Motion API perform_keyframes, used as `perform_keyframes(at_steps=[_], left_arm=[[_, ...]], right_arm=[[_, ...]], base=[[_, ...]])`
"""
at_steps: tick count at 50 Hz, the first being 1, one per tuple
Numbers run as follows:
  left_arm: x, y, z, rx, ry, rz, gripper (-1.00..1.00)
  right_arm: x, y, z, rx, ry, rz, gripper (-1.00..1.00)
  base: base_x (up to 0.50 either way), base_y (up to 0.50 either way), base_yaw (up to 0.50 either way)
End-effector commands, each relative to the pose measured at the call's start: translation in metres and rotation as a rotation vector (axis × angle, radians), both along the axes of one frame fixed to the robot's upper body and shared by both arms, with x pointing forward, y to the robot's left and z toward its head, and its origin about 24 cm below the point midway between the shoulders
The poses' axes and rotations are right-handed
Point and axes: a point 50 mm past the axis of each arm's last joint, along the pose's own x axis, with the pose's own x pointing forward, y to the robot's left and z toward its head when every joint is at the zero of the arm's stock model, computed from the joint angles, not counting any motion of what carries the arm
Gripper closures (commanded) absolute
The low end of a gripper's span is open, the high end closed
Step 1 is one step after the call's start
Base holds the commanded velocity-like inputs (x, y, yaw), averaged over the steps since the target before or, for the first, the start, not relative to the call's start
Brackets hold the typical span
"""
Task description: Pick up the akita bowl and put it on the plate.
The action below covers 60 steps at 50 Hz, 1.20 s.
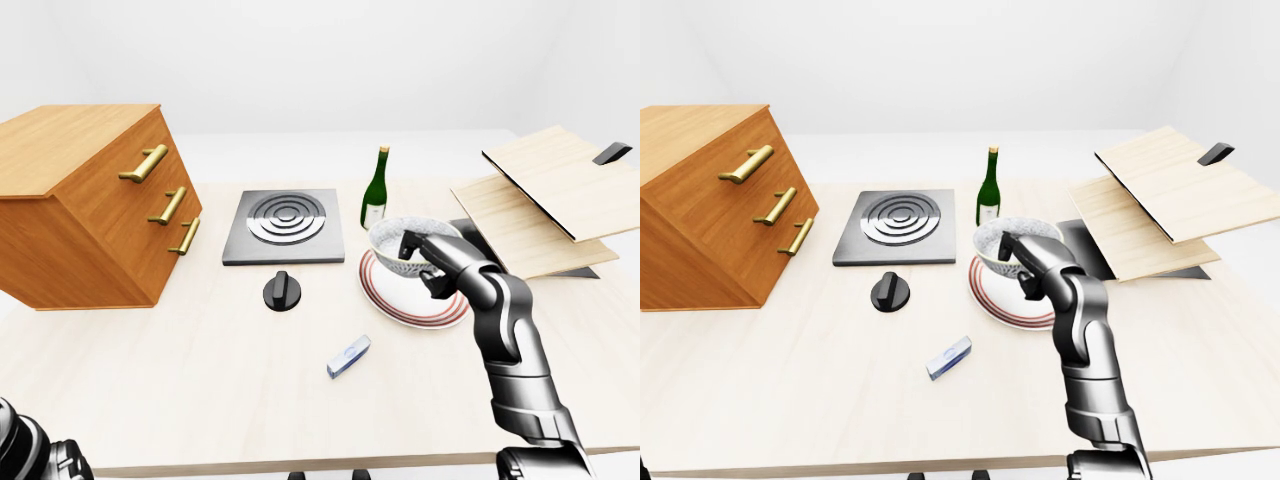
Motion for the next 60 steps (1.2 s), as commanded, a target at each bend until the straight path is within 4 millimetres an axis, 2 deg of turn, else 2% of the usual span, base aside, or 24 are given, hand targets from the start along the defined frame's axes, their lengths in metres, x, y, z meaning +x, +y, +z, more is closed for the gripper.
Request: perform_keyframes(at_steps=[1,6,12,17,24,33,39,48,56,60], left_arm=[[0.000,0.001,0.002,0.000,-0.002,0.003,-1.00],[0.001,0.000,0.000,0.000,0.002,0.004,-1.00],[0.000,0.000,0.000,0.002,-0.001,0.000,-1.00],[0.000,0.000,0.001,0.001,-0.001,0.000,-1.00],[0.000,0.000,0.000,0.001,0.000,0.002,-1.00],[0.001,0.001,0.000,0.000,0.002,0.003,-1.00],[0.000,0.000,0.000,0.000,0.001,0.002,-1.00],[-0.001,-0.001,-0.001,0.003,0.000,-0.001,-1.00],[0.000,0.000,0.000,0.002,-0.001,-0.001,-1.00],[-0.001,0.000,0.000,0.002,0.000,-0.001,-1.00]], right_arm=[[0.002,-0.008,-0.012,0.013,0.056,-0.015,1.00],[0.004,-0.013,-0.021,0.010,0.098,-0.028,1.00],[0.008,-0.017,-0.020,0.011,0.109,-0.041,1.00],[0.014,-0.013,-0.017,0.003,0.106,-0.032,1.00],[0.019,-0.017,-0.018,-0.011,0.127,-0.060,1.00],[0.023,-0.016,-0.028,-0.015,0.146,-0.070,1.00],[0.024,-0.019,-0.018,-0.034,0.117,-0.075,1.00],[0.027,-0.018,-0.018,-0.037,0.103,-0.081,1.00],[0.022,-0.015,-0.037,-0.023,0.132,-0.087,1.00],[0.017,-0.009,-0.054,-0.014,0.160,-0.082,1.00]], base=[[0.00,0.00,0.00],[0.00,0.00,0.00],[0.00,0.00,0.00],[0.00,0.00,0.00],[0.00,0.00,0.00],[0.00,0.00,0.00],[0.00,0.00,0.00],[0.00,0.00,0.00],[0.00,0.00,0.00],[0.00,0.00,0.00]])
